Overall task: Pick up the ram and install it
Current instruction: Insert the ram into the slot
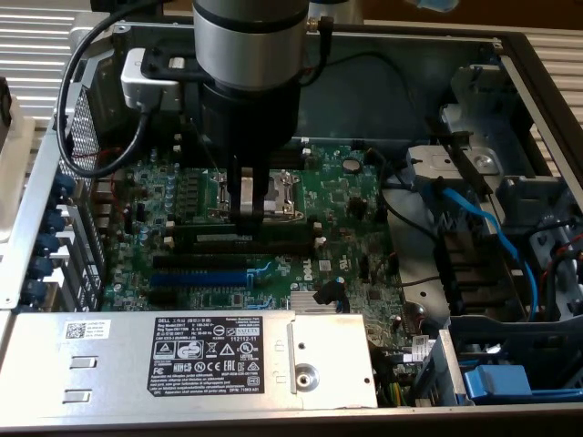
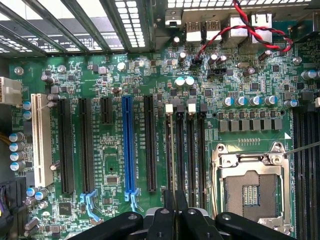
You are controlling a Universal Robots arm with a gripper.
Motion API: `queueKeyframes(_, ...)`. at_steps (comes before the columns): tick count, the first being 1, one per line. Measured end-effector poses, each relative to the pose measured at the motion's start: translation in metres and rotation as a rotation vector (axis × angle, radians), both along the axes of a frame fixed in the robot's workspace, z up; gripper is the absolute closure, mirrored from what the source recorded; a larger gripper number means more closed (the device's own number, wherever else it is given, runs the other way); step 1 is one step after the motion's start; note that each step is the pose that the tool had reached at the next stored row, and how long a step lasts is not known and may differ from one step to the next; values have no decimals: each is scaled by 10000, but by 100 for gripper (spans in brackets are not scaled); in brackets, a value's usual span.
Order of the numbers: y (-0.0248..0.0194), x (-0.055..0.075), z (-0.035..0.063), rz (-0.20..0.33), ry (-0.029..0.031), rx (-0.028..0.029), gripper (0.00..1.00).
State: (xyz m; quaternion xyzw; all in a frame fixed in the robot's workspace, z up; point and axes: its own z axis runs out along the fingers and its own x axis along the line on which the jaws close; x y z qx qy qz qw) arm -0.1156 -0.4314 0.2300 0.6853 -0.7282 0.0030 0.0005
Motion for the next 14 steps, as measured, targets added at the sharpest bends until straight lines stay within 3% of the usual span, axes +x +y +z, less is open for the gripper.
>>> queueKeyframes(8, 0, 0, -7, 1, 0, 62, 88)
queueKeyframes(14, -4, 0, -8, 1, 0, 73, 88)
